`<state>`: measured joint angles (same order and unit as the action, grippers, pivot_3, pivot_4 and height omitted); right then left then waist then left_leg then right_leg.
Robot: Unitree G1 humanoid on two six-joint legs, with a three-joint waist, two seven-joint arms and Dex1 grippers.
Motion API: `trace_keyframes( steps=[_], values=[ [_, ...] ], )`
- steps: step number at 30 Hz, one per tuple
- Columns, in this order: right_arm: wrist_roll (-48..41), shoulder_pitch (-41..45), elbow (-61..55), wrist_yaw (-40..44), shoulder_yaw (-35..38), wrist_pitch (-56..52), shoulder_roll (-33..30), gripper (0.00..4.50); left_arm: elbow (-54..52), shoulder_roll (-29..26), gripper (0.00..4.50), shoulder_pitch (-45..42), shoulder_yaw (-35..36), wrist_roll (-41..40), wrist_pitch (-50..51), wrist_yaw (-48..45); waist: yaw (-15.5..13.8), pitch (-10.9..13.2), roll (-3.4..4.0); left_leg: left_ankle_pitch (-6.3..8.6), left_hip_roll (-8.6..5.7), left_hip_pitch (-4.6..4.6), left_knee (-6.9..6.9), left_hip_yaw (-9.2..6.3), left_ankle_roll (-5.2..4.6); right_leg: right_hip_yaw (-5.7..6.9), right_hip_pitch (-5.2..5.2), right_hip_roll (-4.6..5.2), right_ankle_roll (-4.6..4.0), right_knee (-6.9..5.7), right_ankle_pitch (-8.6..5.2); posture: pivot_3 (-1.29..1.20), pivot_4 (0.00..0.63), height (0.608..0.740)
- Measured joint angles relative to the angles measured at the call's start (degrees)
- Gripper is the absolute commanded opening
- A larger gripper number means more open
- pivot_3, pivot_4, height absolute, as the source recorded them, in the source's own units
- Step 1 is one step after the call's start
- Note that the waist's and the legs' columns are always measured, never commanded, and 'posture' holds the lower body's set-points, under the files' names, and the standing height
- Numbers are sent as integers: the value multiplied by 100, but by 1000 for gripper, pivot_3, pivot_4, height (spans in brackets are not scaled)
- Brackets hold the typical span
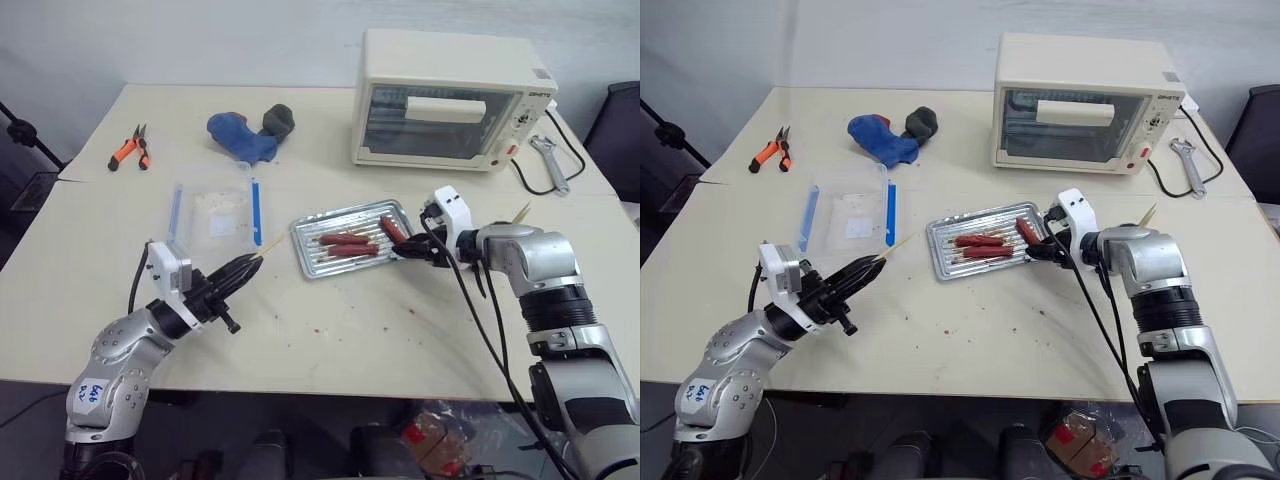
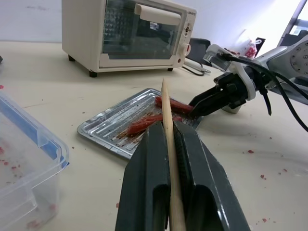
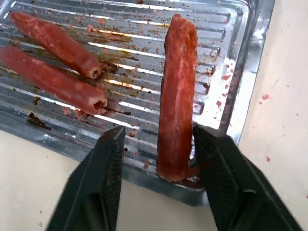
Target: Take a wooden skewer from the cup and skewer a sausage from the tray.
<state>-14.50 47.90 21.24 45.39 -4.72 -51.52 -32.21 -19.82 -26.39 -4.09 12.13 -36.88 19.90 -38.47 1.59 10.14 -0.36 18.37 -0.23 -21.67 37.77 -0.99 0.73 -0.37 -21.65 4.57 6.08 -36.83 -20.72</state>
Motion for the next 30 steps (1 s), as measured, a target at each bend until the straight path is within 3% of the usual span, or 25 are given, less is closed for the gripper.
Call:
trace_keyframes(
  steps=[3,13,17,21,23,30],
  values=[
    [36,0,57,0,-1,131,10,501,0,0,0,-1,-12,18,0,-3,-1,0,0,0,0,0,0,1,0,0,0,0,0,0,0,0,150,740],
    [169,-127,-101,375,-170,725,-20,501,56,1,0,-11,-26,82,-130,-125,0,0,0,0,0,0,-1,1,0,0,0,0,0,1,0,0,150,740],
    [182,-373,-621,1155,-172,2077,-352,501,85,-102,0,-8,-41,100,-156,-344,-4,2,-1,0,-1,-1,-2,1,0,2,0,-1,0,3,0,0,150,740],
    [425,-687,-843,2412,-266,4644,-1036,501,110,-802,0,116,-122,116,-124,-1103,-4,5,-5,2,-1,0,-6,2,-2,4,6,-2,1,34,0,0,150,740],
    [403,-840,-837,2951,-268,5424,-1149,501,205,-1127,0,166,-132,141,-141,-1511,3,5,-5,2,-1,6,-5,4,-2,2,9,-1,1,32,0,0,150,740],
    [156,-1250,-1361,3695,-273,5996,-1300,501,61,-1391,0,-314,-157,-182,78,-2130,-3,13,-1,-1,6,7,-3,-3,3,3,9,1,1,30,0,0,150,740]
  ],
)
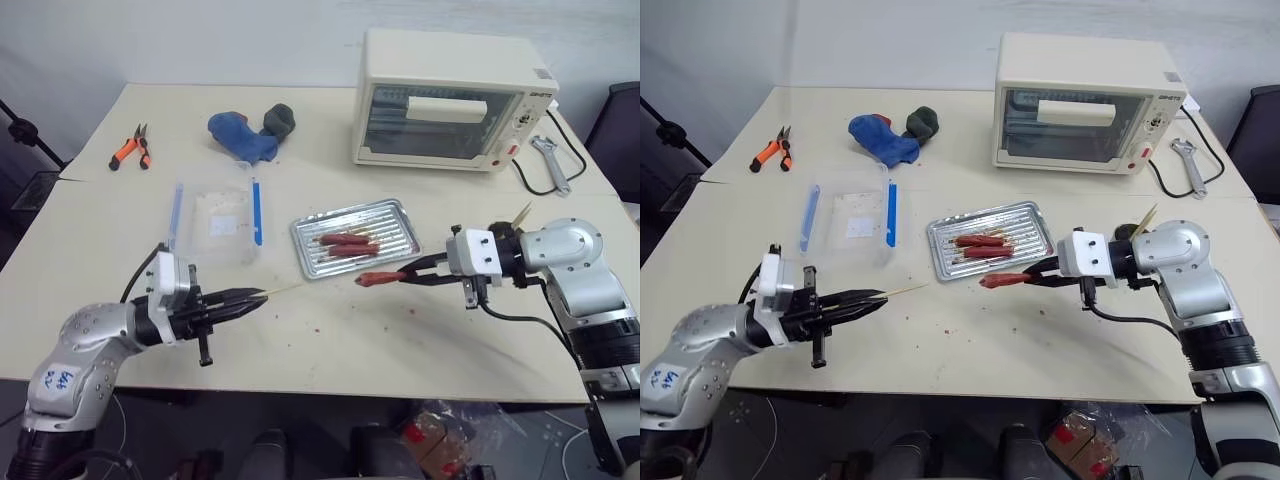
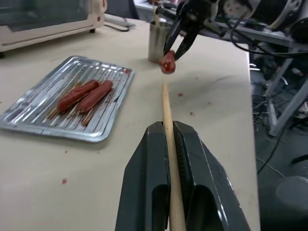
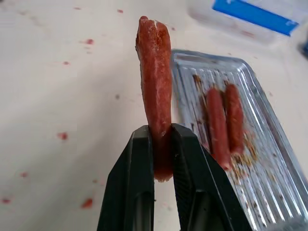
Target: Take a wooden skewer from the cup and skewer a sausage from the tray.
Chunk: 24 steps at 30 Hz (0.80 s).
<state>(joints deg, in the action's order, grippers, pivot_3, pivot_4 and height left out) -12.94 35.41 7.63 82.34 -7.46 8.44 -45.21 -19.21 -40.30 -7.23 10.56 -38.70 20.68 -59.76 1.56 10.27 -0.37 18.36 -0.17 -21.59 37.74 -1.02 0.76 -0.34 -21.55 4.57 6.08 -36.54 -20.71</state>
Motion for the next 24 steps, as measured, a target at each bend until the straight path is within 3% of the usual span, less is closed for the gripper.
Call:
trace_keyframes(
  steps=[13,24],
  values=[
    [-236,-250,-1380,-307,-2,-995,4,501,161,165,0,-618,-735,136,218,-218,-12,1,0,0,-2,-1,5,-2,0,2,2,0,0,-1,0,0,150,740],
    [-248,-280,-1542,-378,-2,-1231,4,501,213,243,0,-693,-870,327,177,-204,-10,2,0,0,-2,-1,5,-2,0,2,2,0,0,-1,0,0,150,740]
  ],
)
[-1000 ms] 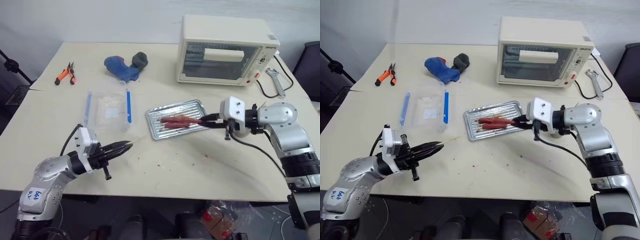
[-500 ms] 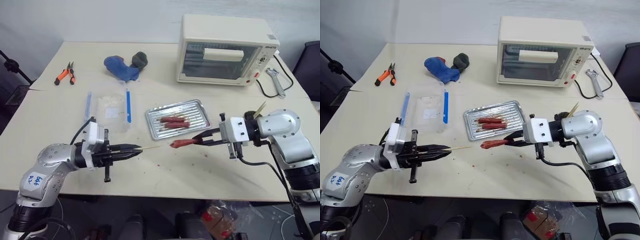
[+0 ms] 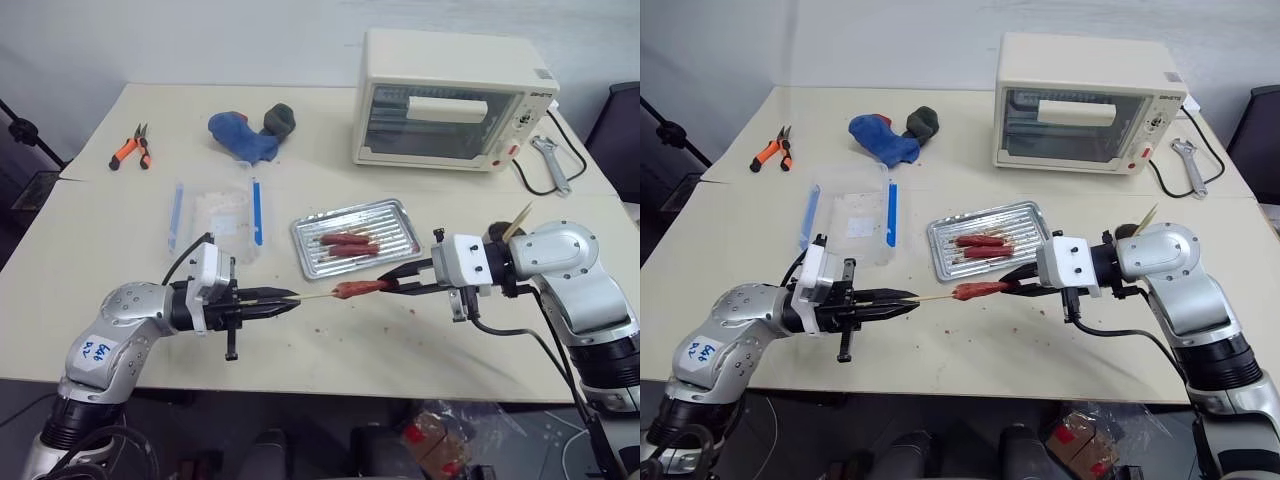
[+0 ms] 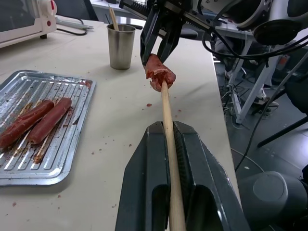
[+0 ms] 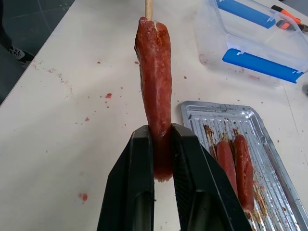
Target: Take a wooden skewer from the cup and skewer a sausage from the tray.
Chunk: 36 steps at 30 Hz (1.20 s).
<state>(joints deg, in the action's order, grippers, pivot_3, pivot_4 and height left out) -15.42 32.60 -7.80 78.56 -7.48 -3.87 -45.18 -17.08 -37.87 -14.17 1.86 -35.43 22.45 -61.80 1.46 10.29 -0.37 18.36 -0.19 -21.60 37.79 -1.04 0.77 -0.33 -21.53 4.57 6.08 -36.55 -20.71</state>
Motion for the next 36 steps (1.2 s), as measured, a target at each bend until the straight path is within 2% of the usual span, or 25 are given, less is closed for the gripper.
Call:
trace_keyframes(
  steps=[25,36],
  values=[
    [92,438,-437,60,-545,-1121,2,501,307,213,0,-333,-344,351,-124,-138,-1,0,0,0,-1,0,6,-1,0,0,-1,0,0,-7,0,0,150,740],
    [145,586,-672,-30,-599,-1611,14,501,448,484,0,-425,-468,469,-161,-84,-2,0,0,0,-2,0,8,-1,0,0,-1,0,0,-10,0,0,150,740]
  ],
)
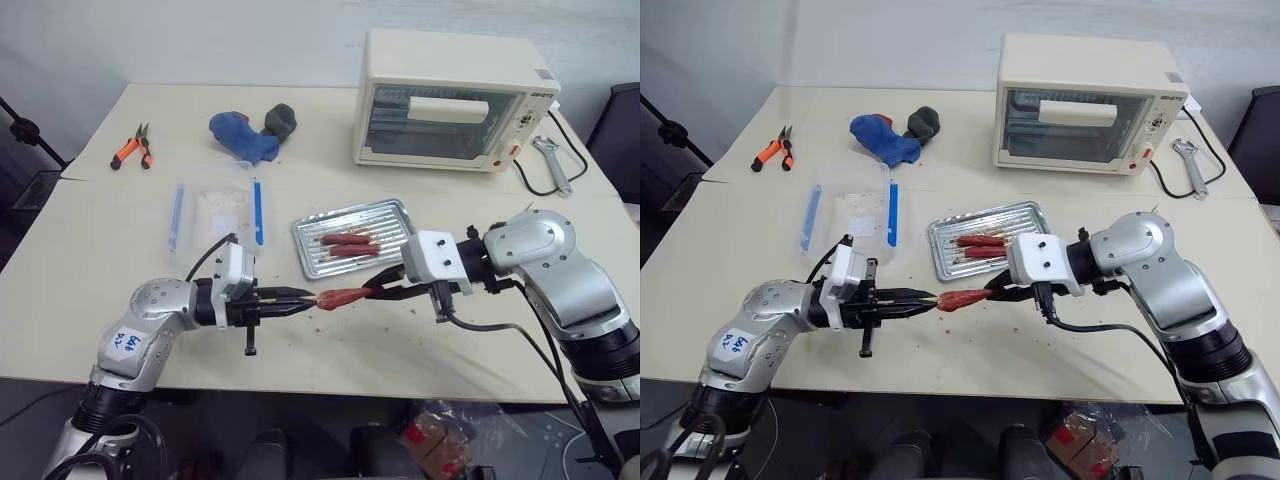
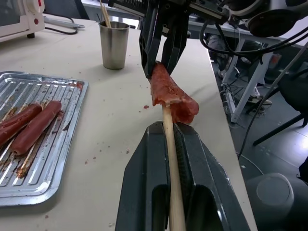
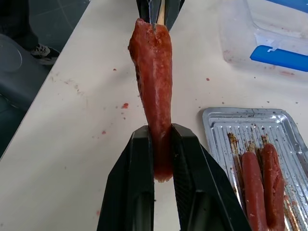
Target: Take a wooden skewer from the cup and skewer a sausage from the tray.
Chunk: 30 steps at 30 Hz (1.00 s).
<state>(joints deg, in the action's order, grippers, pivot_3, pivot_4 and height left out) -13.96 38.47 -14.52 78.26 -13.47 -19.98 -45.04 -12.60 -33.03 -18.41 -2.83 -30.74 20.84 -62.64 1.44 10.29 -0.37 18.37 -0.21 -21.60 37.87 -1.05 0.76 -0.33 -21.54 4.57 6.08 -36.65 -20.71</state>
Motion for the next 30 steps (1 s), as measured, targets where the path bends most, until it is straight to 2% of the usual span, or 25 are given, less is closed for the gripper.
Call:
trace_keyframes(
  steps=[12,16,20,25,30],
  values=[
    [-6,25,-89,-27,0,-290,28,501,143,320,0,-109,-66,162,-4,50,-1,0,0,0,-1,0,7,0,0,-1,-1,0,0,-11,0,0,150,740],
    [-111,25,-147,-31,2,-492,44,1464,142,406,0,-127,-76,168,-3,66,-2,0,0,0,-1,0,8,0,0,0,-1,0,0,-11,0,0,150,740],
    [-148,-8,-184,-18,11,-434,24,2789,142,410,0,-122,-58,167,-4,94,-2,0,0,0,-1,0,8,0,0,-1,-1,0,0,-12,0,0,150,740],
    [-288,-341,-176,132,232,-239,-331,4475,142,267,0,106,138,166,-77,110,-3,0,-1,1,-1,0,8,1,-2,-1,-1,1,0,-10,0,0,150,740],
    [-648,-1041,-82,-74,1195,3,-458,4491,46,177,0,459,623,48,-96,297,-16,1,-2,1,0,0,7,0,-2,0,1,2,0,-10,0,0,150,740]
  ],
)
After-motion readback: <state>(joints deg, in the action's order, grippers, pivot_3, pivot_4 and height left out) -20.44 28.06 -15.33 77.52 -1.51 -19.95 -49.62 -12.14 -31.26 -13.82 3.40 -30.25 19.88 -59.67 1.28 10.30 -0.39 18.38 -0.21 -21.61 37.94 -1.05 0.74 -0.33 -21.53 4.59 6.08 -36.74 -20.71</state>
